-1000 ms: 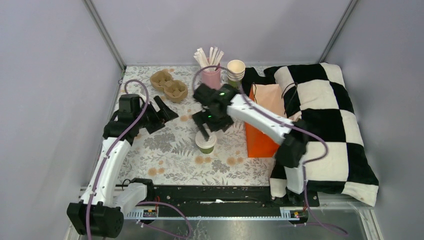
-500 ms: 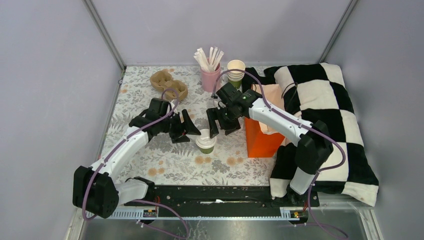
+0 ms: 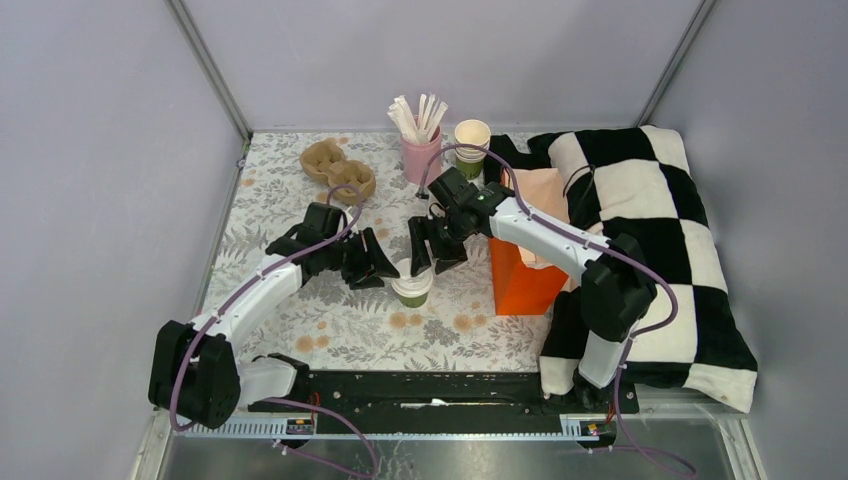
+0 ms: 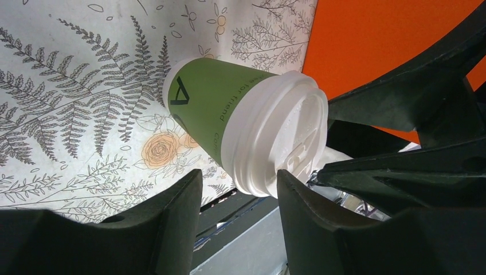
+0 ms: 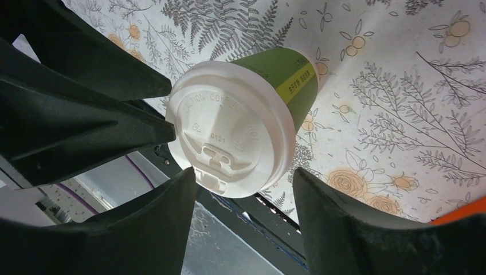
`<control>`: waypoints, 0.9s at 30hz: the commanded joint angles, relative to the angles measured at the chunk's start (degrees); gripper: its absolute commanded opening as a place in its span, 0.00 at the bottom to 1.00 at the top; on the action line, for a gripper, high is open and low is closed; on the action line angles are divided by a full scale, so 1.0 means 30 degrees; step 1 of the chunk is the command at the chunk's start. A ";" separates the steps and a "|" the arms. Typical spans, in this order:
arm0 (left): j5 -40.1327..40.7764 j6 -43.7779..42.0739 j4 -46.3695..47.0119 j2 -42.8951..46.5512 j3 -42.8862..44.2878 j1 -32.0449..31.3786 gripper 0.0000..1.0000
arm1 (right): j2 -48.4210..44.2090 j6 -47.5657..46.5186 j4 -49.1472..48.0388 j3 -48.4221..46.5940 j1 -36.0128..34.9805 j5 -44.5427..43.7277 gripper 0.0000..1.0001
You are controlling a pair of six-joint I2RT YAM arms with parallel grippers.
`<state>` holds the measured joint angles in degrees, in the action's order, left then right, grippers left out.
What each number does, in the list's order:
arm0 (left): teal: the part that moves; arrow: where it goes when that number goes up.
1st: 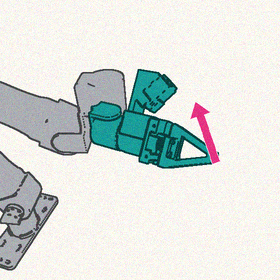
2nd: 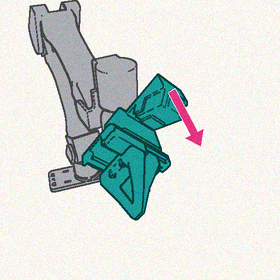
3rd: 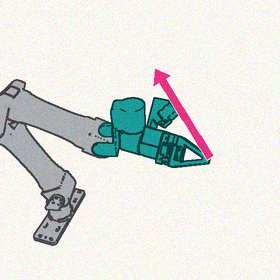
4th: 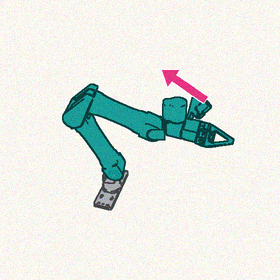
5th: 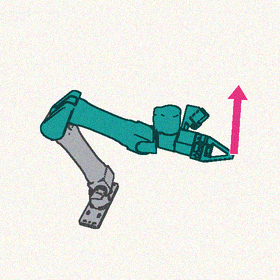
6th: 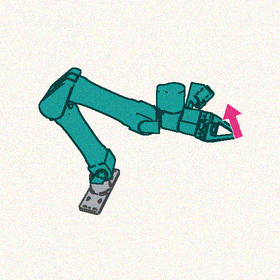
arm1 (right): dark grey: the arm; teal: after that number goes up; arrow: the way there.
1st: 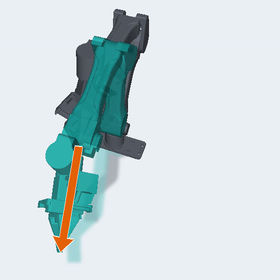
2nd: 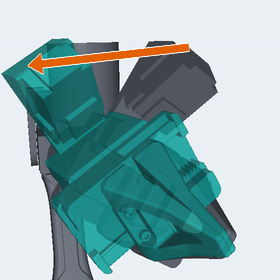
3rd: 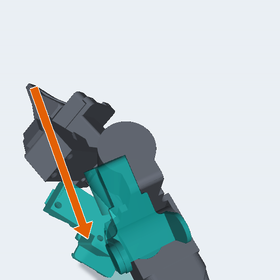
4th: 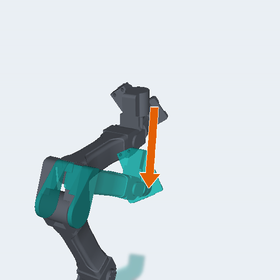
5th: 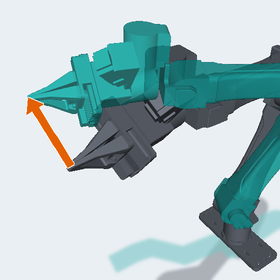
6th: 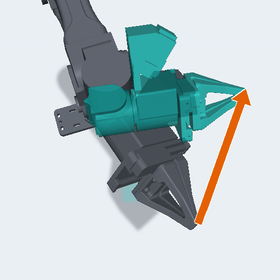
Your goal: Pack the takeout coffee
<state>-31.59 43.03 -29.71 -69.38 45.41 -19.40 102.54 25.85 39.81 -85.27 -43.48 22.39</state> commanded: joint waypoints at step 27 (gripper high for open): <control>-0.0481 -0.0125 0.2374 -0.0584 -0.1277 0.0057 0.39 | -0.0691 -0.0136 -0.1869 0.1637 0.0812 0.3475 0.82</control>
<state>-33.10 43.44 -23.83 -70.54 42.57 -19.38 104.36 25.80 37.23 -81.95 -42.22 27.29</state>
